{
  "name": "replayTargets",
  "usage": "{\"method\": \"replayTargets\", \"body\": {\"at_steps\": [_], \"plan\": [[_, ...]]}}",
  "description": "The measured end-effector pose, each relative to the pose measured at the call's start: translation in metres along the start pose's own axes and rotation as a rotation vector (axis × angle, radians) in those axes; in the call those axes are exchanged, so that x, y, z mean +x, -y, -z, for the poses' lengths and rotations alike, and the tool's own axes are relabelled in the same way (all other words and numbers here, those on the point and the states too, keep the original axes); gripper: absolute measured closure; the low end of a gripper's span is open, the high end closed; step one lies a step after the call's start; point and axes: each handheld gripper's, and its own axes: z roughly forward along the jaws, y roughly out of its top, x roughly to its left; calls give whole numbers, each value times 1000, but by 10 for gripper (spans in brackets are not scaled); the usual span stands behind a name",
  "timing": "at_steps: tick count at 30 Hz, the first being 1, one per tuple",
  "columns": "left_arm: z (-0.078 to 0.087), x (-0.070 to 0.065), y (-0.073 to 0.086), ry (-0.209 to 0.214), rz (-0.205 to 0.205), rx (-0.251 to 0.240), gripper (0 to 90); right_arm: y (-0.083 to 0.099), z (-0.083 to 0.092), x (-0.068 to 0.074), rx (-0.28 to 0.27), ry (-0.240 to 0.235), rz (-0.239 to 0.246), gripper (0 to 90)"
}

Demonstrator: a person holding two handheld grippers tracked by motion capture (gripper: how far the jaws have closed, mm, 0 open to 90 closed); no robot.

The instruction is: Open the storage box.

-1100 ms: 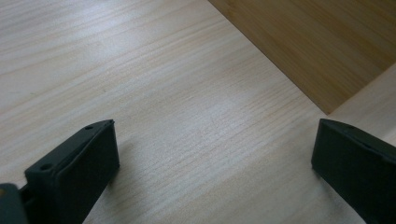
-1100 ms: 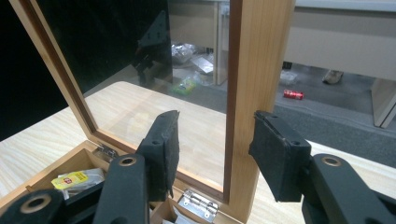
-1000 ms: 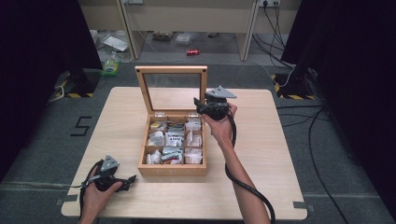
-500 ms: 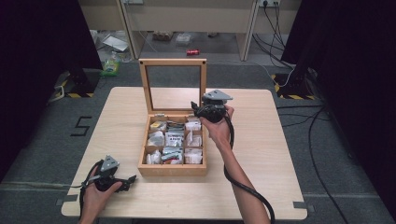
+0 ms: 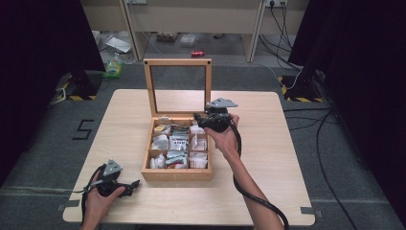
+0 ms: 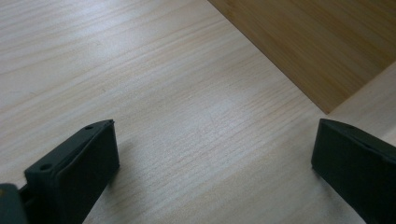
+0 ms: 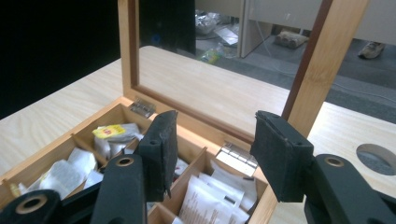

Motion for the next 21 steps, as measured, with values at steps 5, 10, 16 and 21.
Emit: {"method": "replayTargets", "body": {"at_steps": [5,10,16,21], "plan": [[0,0,0,0,0,0,0,3,4,3,10,-12,0,500],[0,0,0,0,0,0,0,7,8,6,14,-27,-1,500],[0,0,0,1,1,1,0,14,11,10,21,-51,-3,500],[0,0,0,1,2,1,0,20,16,13,21,-68,-14,497]]}}
